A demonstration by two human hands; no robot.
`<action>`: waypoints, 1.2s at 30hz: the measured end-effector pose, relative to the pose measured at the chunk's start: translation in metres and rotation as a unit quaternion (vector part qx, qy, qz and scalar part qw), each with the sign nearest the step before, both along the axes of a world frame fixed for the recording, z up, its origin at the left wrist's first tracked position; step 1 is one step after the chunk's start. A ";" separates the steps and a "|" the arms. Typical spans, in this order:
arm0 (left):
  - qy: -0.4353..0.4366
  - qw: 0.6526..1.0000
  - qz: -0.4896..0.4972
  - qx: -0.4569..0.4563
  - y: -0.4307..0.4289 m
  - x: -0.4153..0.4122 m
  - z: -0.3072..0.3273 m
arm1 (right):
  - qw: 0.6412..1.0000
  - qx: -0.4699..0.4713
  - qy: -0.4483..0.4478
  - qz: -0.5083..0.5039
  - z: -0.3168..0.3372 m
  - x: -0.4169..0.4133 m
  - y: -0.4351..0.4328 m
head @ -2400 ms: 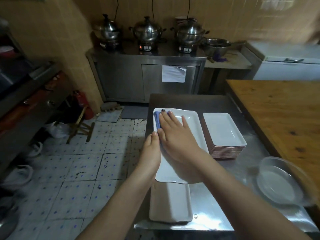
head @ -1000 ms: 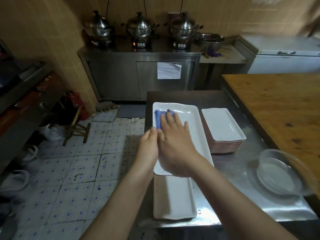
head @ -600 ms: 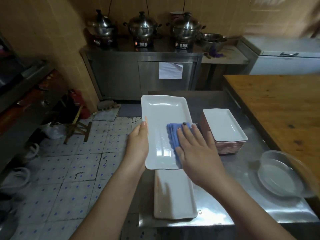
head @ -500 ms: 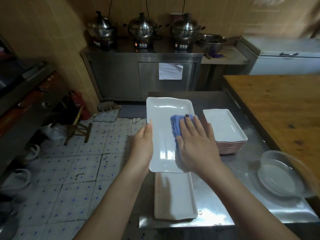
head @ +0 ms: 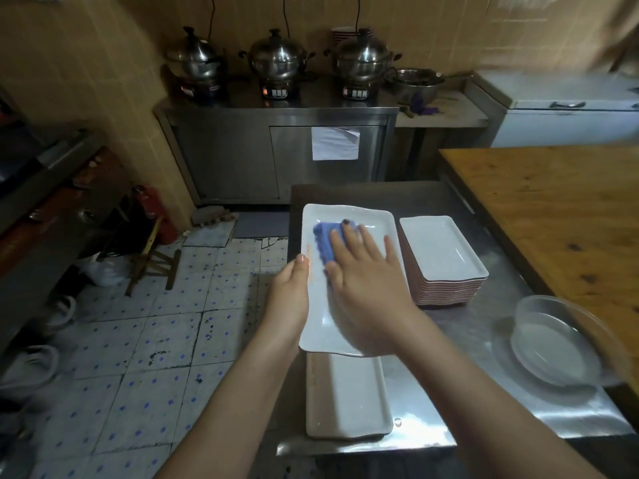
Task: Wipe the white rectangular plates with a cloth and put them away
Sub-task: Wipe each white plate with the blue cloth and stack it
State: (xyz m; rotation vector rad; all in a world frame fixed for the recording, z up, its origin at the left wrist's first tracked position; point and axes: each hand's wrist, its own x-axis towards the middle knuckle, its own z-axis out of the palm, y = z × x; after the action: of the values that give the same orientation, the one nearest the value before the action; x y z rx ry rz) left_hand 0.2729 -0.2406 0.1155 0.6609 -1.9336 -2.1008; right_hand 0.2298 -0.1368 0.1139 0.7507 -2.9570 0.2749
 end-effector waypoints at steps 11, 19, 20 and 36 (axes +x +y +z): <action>-0.017 1.000 0.001 -0.013 0.002 -0.001 -0.011 | 0.999 -0.025 -0.014 0.038 -0.022 0.015 -0.003; -0.026 0.999 0.030 -0.028 -0.012 0.003 -0.015 | 0.998 -0.026 -0.060 -0.006 -0.043 0.040 0.011; -0.026 0.999 0.029 -0.032 -0.011 0.004 -0.016 | 0.997 -0.035 -0.070 0.024 -0.044 0.044 0.006; -0.032 0.999 0.001 -0.018 -0.004 0.017 -0.024 | 0.997 -0.024 -0.075 0.027 -0.035 0.057 -0.006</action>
State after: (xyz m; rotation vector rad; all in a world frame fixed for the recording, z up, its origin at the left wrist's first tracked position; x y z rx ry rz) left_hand 0.2900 -0.2445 0.0911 0.7314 -1.9983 -2.0638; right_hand 0.2868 -0.1433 0.0789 0.8392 -3.0602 0.4220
